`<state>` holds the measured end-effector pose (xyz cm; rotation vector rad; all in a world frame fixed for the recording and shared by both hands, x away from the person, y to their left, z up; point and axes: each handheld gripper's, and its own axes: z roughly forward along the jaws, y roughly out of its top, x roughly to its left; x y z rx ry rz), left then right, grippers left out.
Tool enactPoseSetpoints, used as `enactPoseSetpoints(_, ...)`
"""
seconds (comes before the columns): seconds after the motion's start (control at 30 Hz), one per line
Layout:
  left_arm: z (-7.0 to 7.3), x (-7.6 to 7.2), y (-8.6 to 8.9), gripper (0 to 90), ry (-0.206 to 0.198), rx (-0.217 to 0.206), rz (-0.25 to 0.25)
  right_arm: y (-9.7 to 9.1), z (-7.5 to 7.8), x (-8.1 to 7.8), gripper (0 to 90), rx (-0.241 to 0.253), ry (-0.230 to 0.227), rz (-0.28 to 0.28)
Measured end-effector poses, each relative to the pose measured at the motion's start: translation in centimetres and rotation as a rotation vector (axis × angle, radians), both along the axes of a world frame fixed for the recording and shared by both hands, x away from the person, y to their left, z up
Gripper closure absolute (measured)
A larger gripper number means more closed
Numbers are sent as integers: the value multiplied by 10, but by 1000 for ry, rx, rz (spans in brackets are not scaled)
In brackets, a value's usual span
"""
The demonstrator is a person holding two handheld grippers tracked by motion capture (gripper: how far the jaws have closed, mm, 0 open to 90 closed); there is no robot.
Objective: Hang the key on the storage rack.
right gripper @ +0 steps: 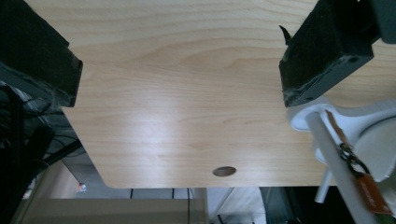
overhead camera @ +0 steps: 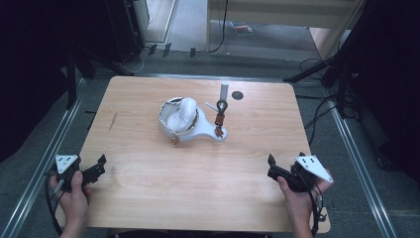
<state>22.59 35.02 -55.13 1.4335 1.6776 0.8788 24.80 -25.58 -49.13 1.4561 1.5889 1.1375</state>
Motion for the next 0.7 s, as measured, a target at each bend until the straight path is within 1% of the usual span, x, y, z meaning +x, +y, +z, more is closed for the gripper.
enactPoseSetpoints(0.13,0,0,0,139,1,2,-2,-17,-9,-5,0,-5,19,-33)
enactPoseSetpoints(0.23,0,0,0,139,0,4,-2,-30,-16,-8,0,-22,34,-58)
enactPoseSetpoints(0.37,0,0,0,139,0,4,-2,-50,-26,-13,0,-8,68,-92)
enactPoseSetpoints(0.43,0,0,0,139,1,6,-3,-57,-30,-16,0,-14,82,-108)
enactPoseSetpoints(0.57,0,0,0,139,6,7,-5,-69,-36,-21,0,-8,105,-122)
enactPoseSetpoints(0.7,0,0,0,139,3,6,-2,-79,-42,-23,0,29,123,-141)
